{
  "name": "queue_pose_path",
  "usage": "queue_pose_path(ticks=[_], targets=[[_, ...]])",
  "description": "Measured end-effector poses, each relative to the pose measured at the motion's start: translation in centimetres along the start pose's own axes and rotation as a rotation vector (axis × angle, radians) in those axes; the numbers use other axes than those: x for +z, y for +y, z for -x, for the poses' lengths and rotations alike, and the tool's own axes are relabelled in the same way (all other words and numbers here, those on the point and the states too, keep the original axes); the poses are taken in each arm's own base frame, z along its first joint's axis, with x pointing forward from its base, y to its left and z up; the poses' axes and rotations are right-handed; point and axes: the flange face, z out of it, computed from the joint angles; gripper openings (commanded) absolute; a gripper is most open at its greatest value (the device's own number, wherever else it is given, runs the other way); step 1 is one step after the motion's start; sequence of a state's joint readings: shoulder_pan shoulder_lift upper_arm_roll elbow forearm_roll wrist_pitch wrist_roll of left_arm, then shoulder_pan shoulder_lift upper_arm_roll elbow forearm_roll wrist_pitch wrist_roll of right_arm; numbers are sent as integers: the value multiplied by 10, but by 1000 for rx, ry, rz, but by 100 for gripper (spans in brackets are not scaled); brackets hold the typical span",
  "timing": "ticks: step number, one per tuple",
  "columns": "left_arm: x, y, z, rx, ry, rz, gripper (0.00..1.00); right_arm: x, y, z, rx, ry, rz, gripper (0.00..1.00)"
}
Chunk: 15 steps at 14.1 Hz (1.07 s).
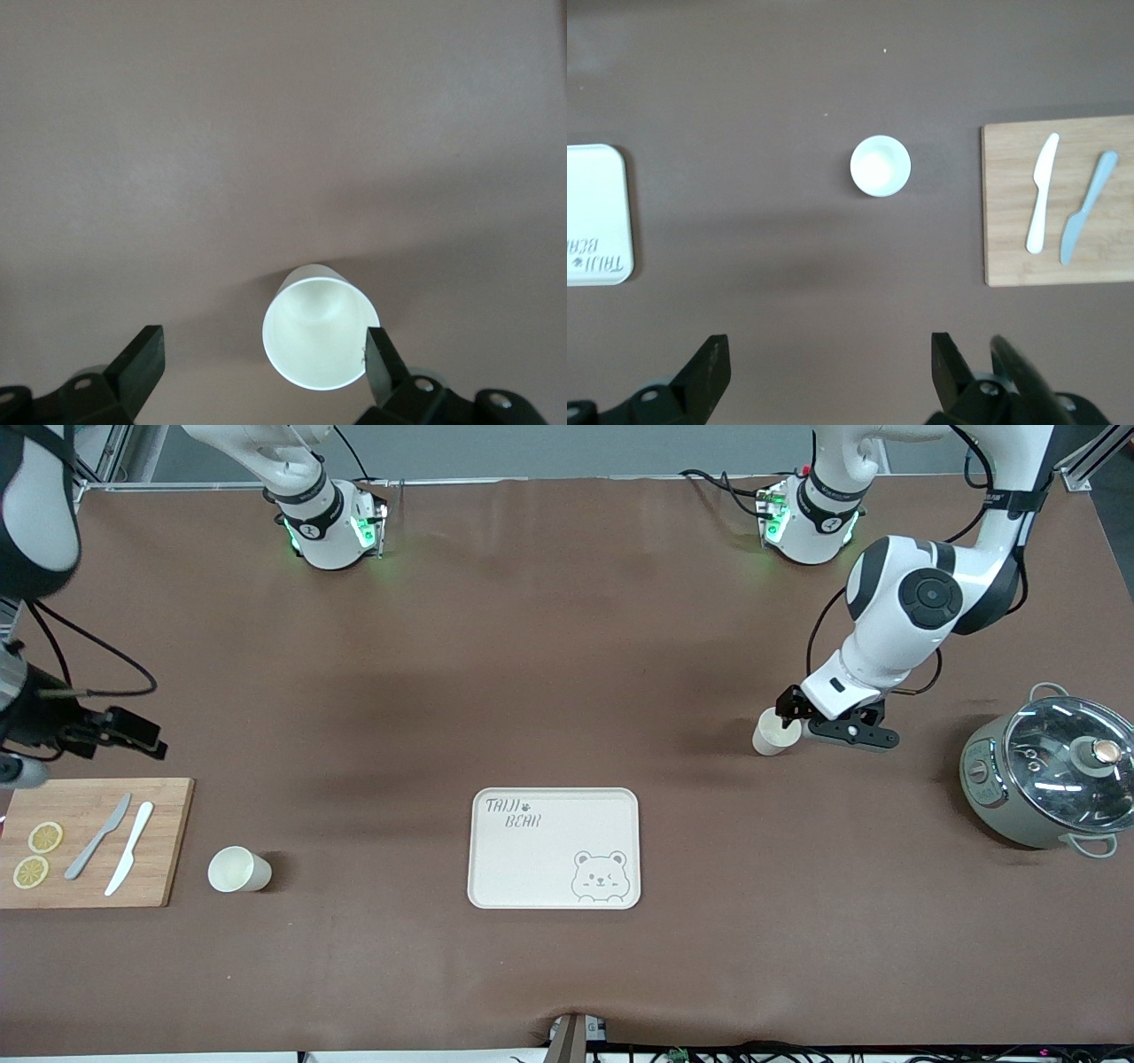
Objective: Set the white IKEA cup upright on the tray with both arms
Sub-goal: 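Grasp the cup with the left gripper while the right gripper reaches the other cup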
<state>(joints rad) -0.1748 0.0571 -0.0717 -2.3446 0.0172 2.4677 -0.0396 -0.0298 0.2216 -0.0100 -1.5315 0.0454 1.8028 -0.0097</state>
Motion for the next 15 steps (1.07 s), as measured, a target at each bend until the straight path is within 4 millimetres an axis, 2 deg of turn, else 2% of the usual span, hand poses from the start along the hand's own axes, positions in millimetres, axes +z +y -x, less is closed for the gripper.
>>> queue_pose_path(ticks=[7, 12, 15], targets=[[27, -2, 25, -2, 30, 2, 100, 138, -26, -47, -39, 1, 3, 100], [35, -4, 31, -7, 34, 3, 100, 228, -18, -62, -74, 15, 15, 100], [43, -4, 35, -8, 46, 4, 100, 265, -6, -64, -83, 10, 23, 100]])
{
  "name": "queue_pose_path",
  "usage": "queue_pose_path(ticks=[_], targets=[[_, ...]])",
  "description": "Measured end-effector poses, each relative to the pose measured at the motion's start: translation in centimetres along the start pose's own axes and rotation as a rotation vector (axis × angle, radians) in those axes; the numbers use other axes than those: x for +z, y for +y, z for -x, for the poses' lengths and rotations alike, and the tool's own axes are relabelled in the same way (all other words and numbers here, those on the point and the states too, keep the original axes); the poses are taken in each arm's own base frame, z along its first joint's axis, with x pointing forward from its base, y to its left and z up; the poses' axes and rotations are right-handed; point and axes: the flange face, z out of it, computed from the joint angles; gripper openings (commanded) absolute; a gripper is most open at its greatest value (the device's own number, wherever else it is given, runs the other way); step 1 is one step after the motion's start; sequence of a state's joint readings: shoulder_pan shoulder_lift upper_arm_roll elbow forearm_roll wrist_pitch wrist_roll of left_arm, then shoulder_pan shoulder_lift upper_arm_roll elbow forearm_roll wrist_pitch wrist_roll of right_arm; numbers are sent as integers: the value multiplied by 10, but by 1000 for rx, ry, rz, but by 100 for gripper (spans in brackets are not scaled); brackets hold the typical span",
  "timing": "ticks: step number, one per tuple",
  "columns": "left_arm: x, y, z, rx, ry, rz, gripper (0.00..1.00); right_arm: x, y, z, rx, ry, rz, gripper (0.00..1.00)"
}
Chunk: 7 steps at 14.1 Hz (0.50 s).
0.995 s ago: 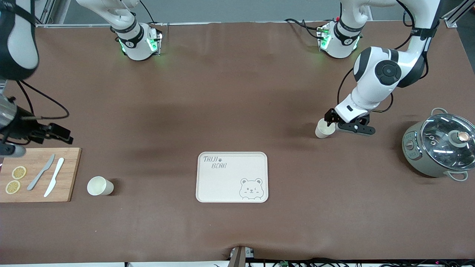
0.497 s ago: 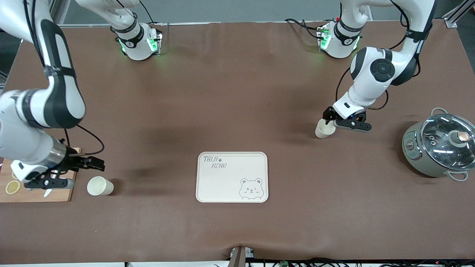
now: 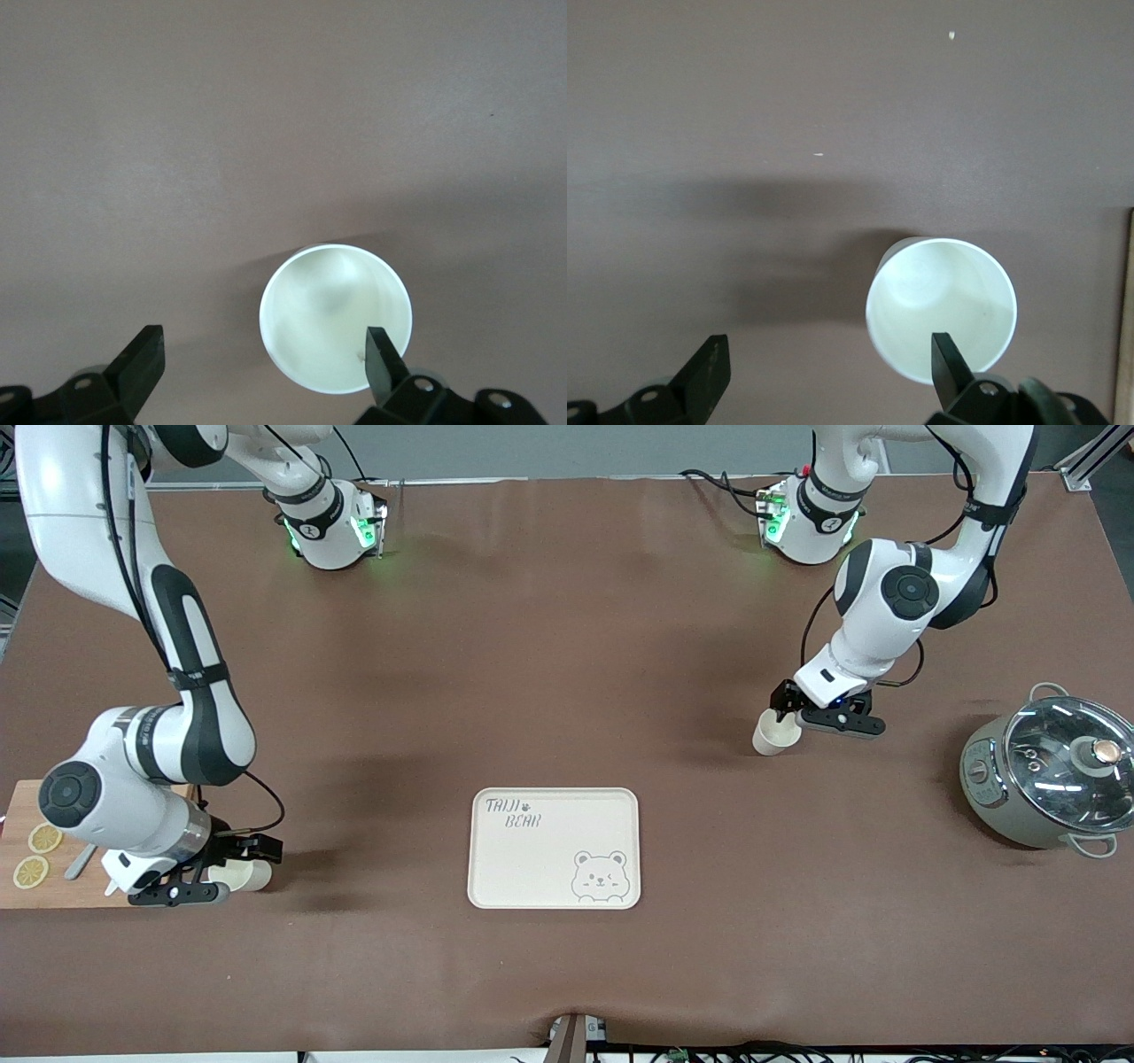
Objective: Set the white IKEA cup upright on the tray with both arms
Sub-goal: 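Grasp the cup with the left gripper while the right gripper reaches the other cup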
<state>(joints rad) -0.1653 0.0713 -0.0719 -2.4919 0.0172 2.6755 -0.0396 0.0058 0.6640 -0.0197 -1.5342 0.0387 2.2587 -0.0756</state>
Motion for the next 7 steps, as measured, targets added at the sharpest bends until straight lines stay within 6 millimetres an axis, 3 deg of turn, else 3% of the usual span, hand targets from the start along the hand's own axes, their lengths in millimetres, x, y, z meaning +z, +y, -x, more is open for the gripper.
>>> queue_pose_path(ticks=[3, 5, 7], targets=[[20, 0, 6, 0, 20, 5, 100, 24, 11, 2, 7, -16, 3, 100], [37, -5, 13, -2, 37, 7, 100, 36, 13, 4, -14, -28, 3, 79], [47, -18, 19, 3, 45, 5, 100, 42, 14, 3, -41, -31, 3, 49]])
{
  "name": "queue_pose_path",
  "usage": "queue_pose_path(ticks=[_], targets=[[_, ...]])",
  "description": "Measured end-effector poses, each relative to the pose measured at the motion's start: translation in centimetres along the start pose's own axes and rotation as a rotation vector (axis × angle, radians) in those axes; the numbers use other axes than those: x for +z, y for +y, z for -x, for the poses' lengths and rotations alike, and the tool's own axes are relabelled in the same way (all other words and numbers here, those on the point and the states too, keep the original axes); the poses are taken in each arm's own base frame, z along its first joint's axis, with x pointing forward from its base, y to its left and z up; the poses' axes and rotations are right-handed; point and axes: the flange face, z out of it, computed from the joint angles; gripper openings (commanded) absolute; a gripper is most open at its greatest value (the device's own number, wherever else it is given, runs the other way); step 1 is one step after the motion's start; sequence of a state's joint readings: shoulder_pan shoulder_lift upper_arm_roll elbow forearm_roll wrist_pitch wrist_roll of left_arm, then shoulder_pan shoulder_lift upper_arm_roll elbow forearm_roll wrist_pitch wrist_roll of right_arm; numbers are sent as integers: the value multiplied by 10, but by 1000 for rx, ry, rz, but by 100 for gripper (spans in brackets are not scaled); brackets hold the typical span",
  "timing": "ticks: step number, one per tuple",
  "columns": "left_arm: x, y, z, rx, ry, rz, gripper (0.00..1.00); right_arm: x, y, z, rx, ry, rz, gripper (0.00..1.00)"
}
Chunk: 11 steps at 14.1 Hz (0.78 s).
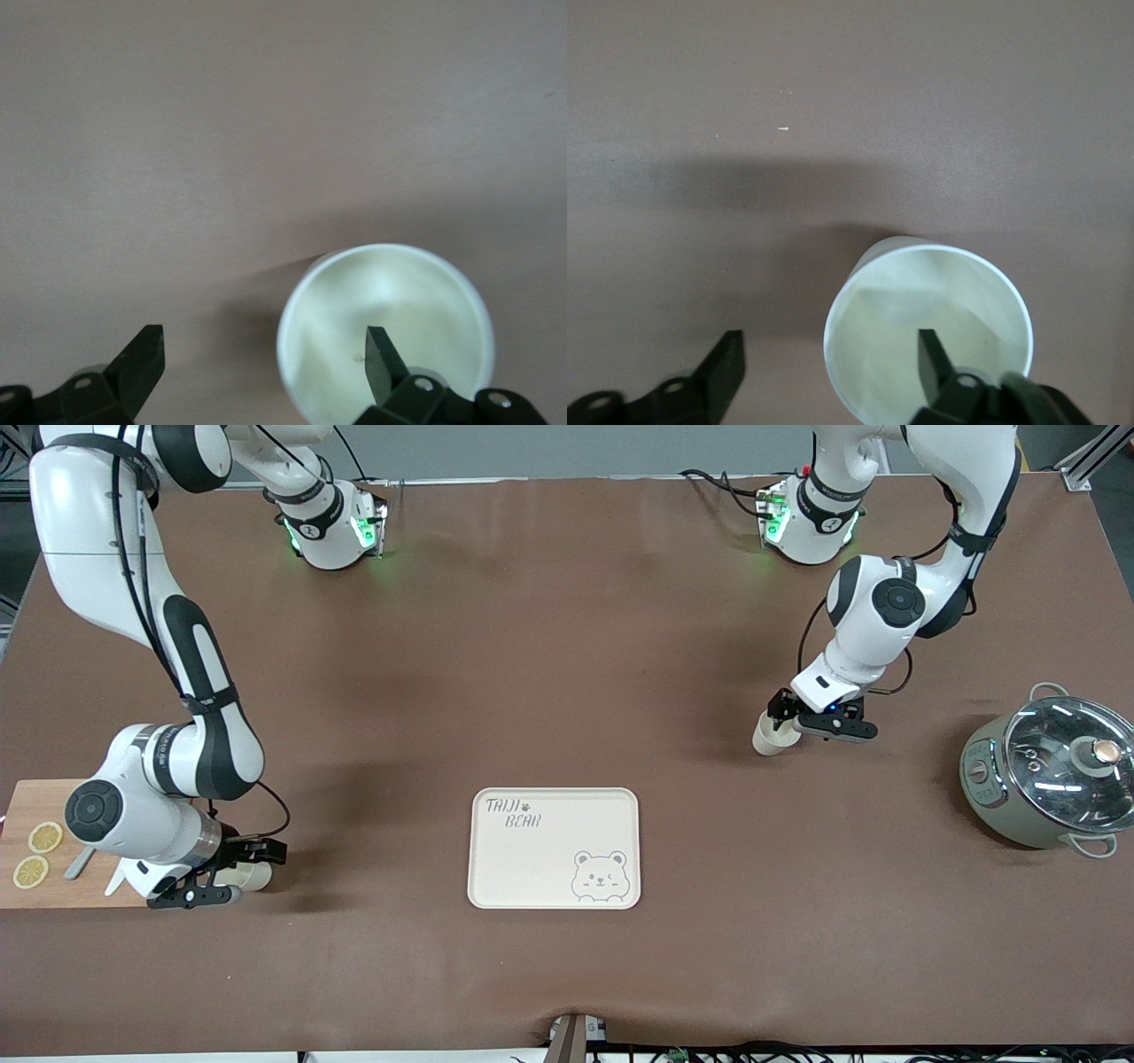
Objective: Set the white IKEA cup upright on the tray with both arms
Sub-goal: 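Grasp the cup with the left gripper while the right gripper reaches the other cup, then lift both cups and carry them toward the white bear tray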
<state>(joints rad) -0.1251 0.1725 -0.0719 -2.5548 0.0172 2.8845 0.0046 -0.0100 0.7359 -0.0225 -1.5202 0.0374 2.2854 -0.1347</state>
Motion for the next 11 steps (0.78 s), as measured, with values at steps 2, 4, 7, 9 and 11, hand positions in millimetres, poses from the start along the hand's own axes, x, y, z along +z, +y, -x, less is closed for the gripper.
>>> queue_pose_path(ticks=[2, 4, 7, 9, 11], targets=[[4, -6, 2, 1, -2, -1, 100, 2, 0, -2, -10, 2, 0, 25], [3, -6, 2, 3, -1, -1, 100, -1, 0, -4, -14, 7, 1, 8], [3, -5, 1, 4, 1, -1, 100, -7, -1, -8, -18, 23, 3, 0], [3, -4, 1, 7, 3, 0, 88, -14, -2, -13, -21, 38, 6, 0], [2, -2, 0, 8, 7, 0, 0, -17, -5, -15, -26, 45, 6, 0]])
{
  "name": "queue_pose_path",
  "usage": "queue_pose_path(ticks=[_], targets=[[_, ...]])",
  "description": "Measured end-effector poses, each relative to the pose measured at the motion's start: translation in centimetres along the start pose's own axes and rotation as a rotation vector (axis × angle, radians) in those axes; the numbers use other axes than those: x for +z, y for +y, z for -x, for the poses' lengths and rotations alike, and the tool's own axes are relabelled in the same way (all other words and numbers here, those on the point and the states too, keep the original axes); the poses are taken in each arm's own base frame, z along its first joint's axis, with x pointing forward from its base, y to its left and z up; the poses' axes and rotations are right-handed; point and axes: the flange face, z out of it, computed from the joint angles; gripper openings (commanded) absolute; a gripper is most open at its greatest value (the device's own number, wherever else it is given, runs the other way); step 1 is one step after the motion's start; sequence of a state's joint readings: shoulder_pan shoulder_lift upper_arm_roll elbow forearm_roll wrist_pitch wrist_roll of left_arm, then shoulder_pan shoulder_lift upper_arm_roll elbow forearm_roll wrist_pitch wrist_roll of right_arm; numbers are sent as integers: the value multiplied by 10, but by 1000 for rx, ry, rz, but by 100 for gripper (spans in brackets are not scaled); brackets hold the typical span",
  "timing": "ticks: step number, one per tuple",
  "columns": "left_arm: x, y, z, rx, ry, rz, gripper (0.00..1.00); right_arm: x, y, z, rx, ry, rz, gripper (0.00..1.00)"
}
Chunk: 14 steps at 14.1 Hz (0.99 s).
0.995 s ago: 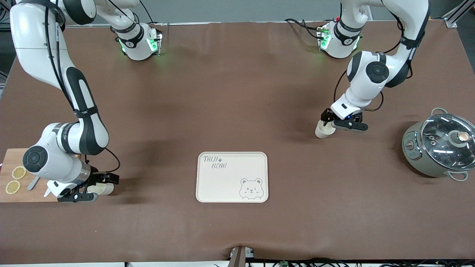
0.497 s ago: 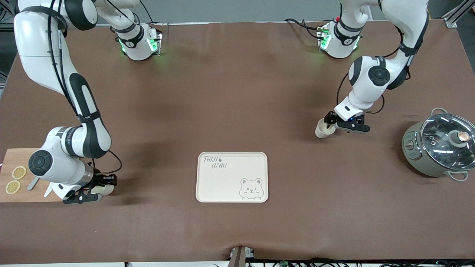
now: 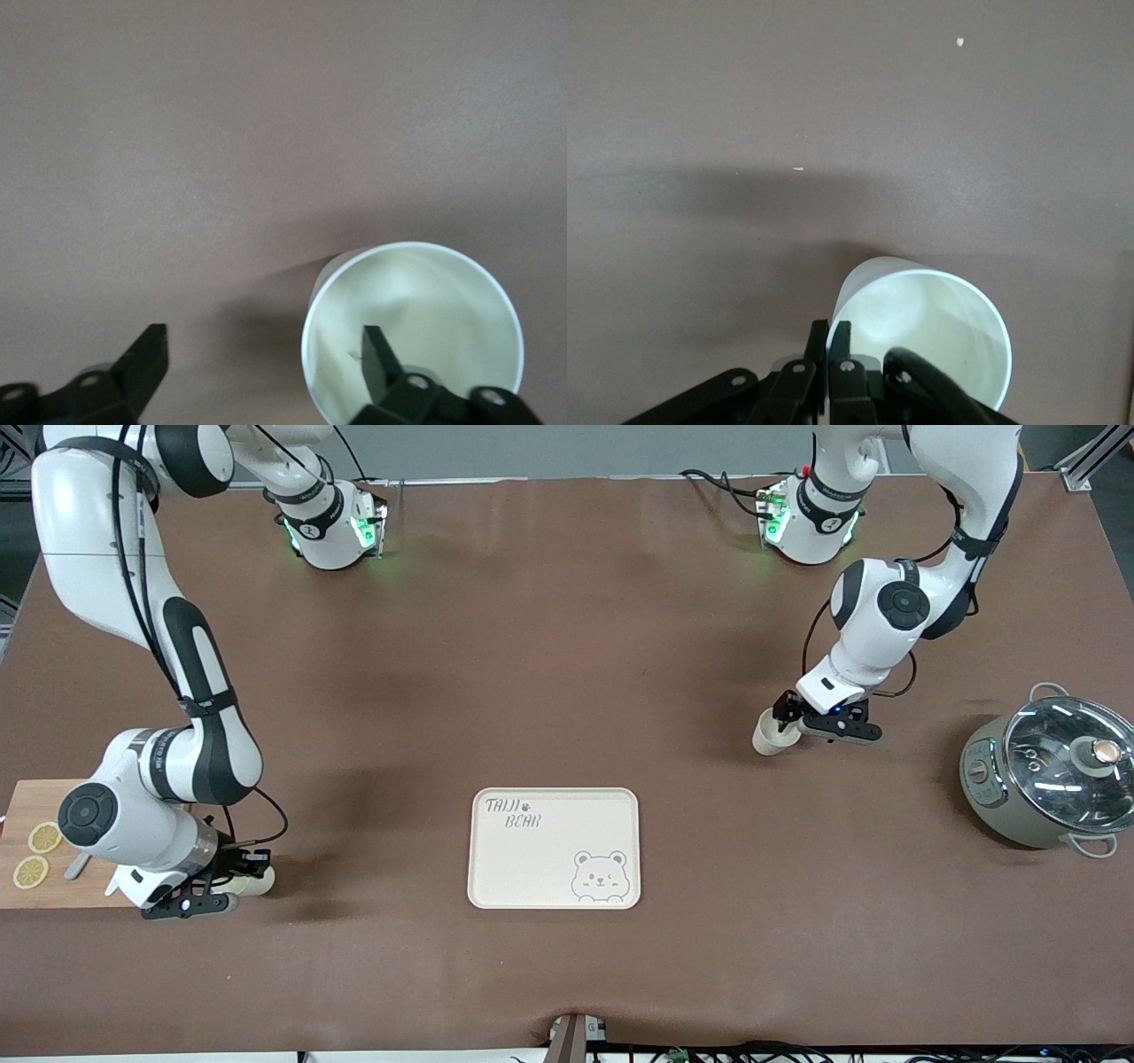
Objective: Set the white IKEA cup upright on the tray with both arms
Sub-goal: 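Lift both cups and carry them toward the white bear tray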
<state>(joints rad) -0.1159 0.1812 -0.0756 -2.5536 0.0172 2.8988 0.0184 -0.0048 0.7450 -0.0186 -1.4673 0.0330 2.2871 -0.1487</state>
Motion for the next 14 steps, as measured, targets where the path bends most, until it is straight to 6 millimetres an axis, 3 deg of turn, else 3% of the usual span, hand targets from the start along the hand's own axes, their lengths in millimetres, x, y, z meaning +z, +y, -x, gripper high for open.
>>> queue_pose_path(ticks=[5, 9, 11, 14], targets=[[3, 9, -3, 16, -1, 5, 0, -22, -18, -17, -24, 50, -3, 0], [-3, 17, -15, 20, 25, 9, 0, -42, -54, -29, -6, 71, -12, 0], [-12, 22, -30, -11, 58, 13, 0, -52, -71, -33, 34, 60, -18, 0], [-26, 53, -64, -72, 102, 37, 0, -69, -96, -40, 86, 62, -28, 0]])
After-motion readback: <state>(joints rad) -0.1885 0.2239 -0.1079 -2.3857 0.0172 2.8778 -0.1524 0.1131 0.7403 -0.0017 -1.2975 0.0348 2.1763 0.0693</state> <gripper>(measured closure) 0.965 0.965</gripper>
